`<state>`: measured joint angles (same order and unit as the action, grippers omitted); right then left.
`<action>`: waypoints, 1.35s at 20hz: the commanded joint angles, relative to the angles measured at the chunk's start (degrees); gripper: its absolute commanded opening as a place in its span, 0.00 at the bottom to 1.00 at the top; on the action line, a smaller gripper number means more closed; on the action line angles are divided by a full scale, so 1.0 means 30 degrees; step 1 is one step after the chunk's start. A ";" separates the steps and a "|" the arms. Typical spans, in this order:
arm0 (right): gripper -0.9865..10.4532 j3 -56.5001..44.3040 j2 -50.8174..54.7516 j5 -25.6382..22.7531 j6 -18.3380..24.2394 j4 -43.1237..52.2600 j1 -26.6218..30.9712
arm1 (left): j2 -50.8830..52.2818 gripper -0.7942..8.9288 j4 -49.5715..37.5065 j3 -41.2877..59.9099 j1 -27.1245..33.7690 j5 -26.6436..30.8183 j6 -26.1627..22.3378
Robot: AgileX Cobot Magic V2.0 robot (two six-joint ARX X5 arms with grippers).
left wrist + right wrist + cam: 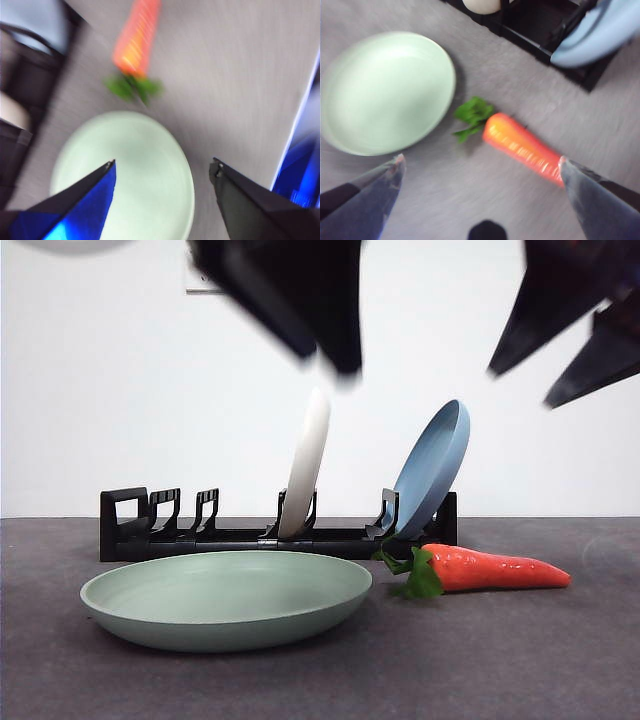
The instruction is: Take the green plate from the plate rack,put the plate on the table,take the carrot from the table,put the carrot in the plate
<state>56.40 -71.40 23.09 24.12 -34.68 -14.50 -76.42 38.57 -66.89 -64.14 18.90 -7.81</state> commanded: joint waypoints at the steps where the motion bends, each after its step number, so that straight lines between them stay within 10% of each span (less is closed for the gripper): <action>1: 0.61 0.0051 -0.1501 -0.0678 0.2463 0.1217 -0.0576 | 0.1523 0.41 0.0350 -0.1479 0.0000 0.0029 0.2390; 9: 0.61 0.0051 -0.6433 -0.1792 0.5734 0.4080 -0.0852 | 0.6178 0.41 0.1107 -0.3752 0.0000 0.0233 0.4248; 16: 0.60 0.0051 -0.9049 -0.1756 0.5931 0.6018 -0.0940 | 0.7817 0.41 0.1617 -0.3752 0.0000 0.1180 0.4772; 27: 0.30 0.0051 -1.0382 -0.1661 0.5523 0.7038 -0.0976 | 0.7817 0.41 0.1610 -0.3752 0.0000 0.1180 0.5435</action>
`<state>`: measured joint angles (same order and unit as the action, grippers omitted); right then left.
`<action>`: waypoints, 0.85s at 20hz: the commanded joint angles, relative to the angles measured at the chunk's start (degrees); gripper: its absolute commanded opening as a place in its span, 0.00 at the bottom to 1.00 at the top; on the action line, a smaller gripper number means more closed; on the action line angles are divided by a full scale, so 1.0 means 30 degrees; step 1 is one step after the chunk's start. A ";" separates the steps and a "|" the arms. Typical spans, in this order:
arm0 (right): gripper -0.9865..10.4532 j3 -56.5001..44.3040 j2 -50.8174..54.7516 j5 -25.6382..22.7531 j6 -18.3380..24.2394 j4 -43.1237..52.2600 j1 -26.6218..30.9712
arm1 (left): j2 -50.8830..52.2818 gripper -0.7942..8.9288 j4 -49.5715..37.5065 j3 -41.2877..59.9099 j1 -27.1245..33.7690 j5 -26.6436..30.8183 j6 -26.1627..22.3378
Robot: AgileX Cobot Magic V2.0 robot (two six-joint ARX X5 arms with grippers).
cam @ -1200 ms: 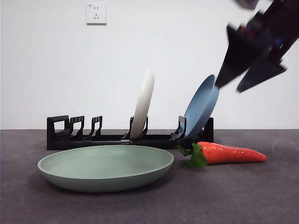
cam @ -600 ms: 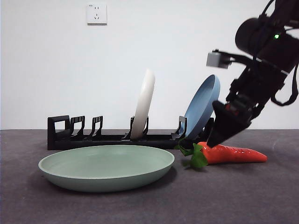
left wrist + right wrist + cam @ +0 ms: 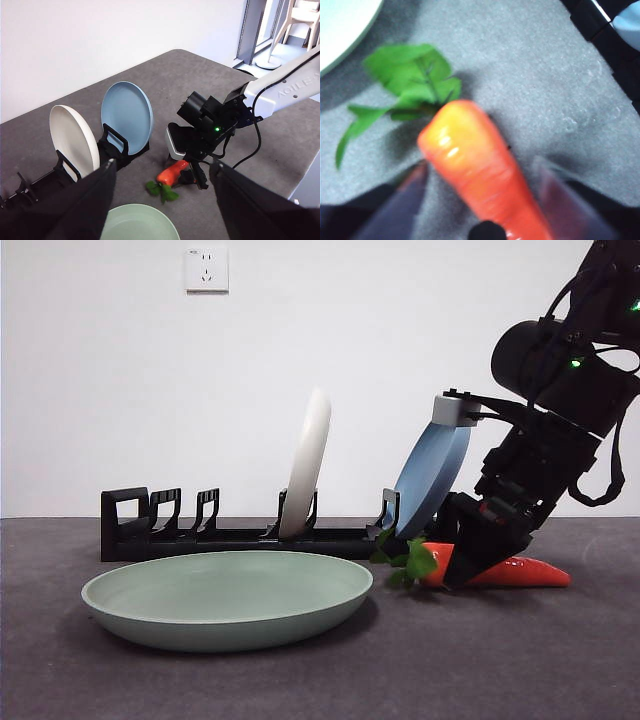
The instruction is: Take the green plate from the plate rack,put the plate on the table,take the carrot from the table,put the carrot in the plate
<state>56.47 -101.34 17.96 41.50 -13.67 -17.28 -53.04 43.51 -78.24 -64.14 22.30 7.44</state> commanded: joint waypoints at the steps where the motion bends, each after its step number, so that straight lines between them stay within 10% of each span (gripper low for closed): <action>1: 0.30 0.0029 -0.0510 0.0197 -0.0372 0.0036 -0.0058 | 0.0022 0.41 -0.0036 0.0029 0.0000 0.0036 0.0532; 12: 0.08 0.0029 -0.0044 0.0525 -0.2929 -0.0495 -0.0430 | 0.0022 0.41 -0.0029 0.0029 0.0000 0.0044 0.0525; 17: 0.08 0.0029 0.3759 0.0546 -0.6805 -0.0750 -0.1253 | 0.0022 0.41 0.0998 0.0029 0.0000 0.0051 0.0517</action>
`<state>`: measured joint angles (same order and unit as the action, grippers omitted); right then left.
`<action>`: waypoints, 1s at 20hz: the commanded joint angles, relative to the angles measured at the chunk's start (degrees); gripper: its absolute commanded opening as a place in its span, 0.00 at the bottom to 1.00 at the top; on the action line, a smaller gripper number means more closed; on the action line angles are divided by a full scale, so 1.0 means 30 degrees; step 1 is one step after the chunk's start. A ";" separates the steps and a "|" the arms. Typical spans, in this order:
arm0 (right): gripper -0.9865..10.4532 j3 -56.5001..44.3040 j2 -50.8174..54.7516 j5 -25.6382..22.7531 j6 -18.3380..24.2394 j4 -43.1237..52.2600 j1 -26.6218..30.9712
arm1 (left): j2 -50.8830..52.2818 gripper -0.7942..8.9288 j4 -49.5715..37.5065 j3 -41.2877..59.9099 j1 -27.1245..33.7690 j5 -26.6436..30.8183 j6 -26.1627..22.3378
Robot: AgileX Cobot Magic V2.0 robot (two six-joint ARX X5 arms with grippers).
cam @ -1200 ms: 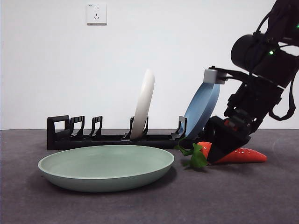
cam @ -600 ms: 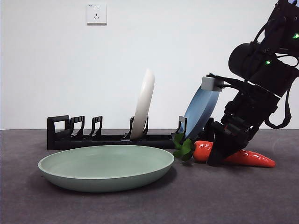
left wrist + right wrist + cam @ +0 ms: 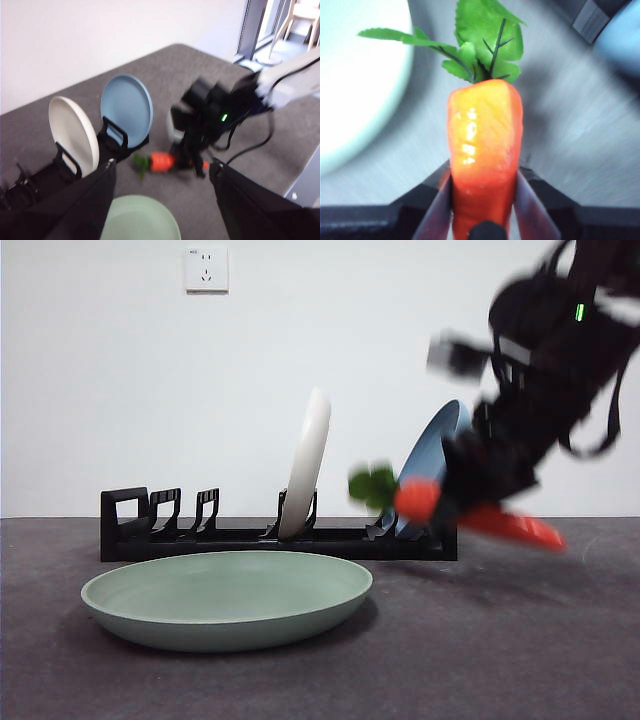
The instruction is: Take the green plate from the plate rack,put the plate on the table,take the carrot from the table,put the carrot in the plate
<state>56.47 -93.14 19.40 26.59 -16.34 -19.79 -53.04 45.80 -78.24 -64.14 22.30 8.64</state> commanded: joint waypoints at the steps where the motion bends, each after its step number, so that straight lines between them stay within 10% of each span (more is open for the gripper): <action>1: 0.08 0.0029 0.1851 0.0066 -0.2222 0.0168 -0.0947 | 0.0022 0.41 0.0488 0.0029 0.0000 0.0051 0.0117; 10: 0.08 0.0029 0.0845 -0.1647 -0.4860 0.4605 -0.8138 | 0.0022 0.41 0.1355 0.0029 0.0000 0.0015 0.0066; 20: 0.08 0.0437 -0.4823 -0.3177 -0.5479 0.7431 -0.9158 | 0.0015 0.41 0.2331 0.0029 0.0000 0.0007 0.0073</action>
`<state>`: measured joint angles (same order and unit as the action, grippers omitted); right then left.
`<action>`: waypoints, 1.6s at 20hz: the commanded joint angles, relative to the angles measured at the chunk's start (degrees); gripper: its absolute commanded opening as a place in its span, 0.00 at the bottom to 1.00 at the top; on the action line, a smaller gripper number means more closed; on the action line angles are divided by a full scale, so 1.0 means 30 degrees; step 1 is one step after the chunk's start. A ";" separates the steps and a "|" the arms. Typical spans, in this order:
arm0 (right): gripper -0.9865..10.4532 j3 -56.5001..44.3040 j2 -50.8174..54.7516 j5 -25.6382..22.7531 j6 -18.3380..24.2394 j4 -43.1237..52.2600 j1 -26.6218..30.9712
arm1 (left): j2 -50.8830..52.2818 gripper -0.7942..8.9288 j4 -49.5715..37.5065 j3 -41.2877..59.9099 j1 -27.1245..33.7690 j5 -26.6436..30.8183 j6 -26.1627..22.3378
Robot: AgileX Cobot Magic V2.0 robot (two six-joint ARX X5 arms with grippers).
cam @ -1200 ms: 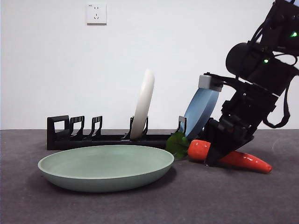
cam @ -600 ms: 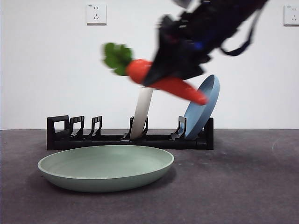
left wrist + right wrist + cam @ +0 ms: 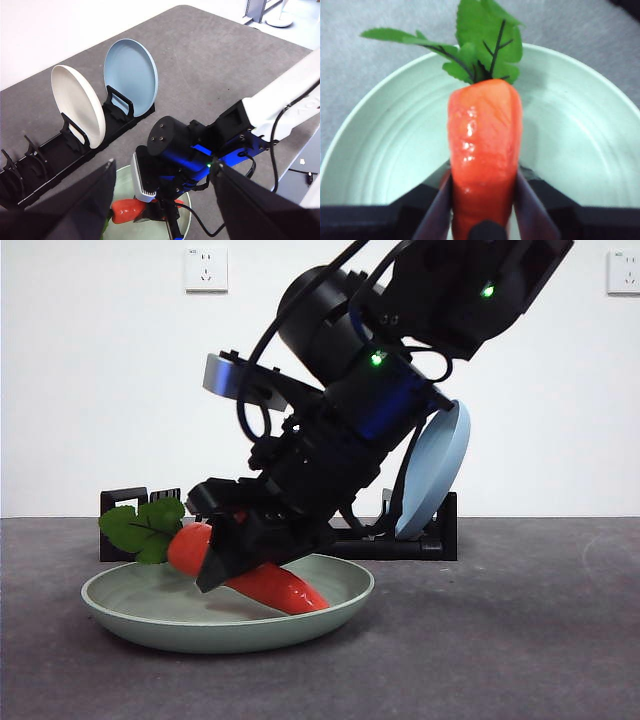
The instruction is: Take the green plate from the plate rack,put the plate on the table,take the carrot from the table,put the carrot in the plate
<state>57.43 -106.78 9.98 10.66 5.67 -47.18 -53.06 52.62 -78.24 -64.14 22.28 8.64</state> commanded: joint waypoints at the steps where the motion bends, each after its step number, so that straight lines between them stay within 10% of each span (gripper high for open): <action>1: 0.08 0.0117 -0.0350 -0.0022 -0.0073 0.0095 -0.0036 | 0.0022 0.41 0.0102 0.0029 0.0000 0.0015 0.0073; 8: 0.53 0.0117 -0.0386 -0.0605 -0.0160 -0.0138 -0.0029 | 0.0022 0.41 0.0481 0.0029 0.0000 0.0000 0.0131; 18: 0.53 0.0364 0.4685 -0.1464 -0.0182 -0.2521 -0.0087 | 0.0029 0.41 0.1355 0.0029 0.0000 0.0044 0.0109; 32: 0.48 0.0364 1.9074 -0.1304 -0.3774 -2.0036 -0.0087 | 0.0022 0.40 0.4619 0.0029 0.0000 -0.0138 0.0124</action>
<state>58.67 -49.84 5.98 1.63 -54.13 -47.24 -53.08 66.22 -78.24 -64.14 21.89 8.64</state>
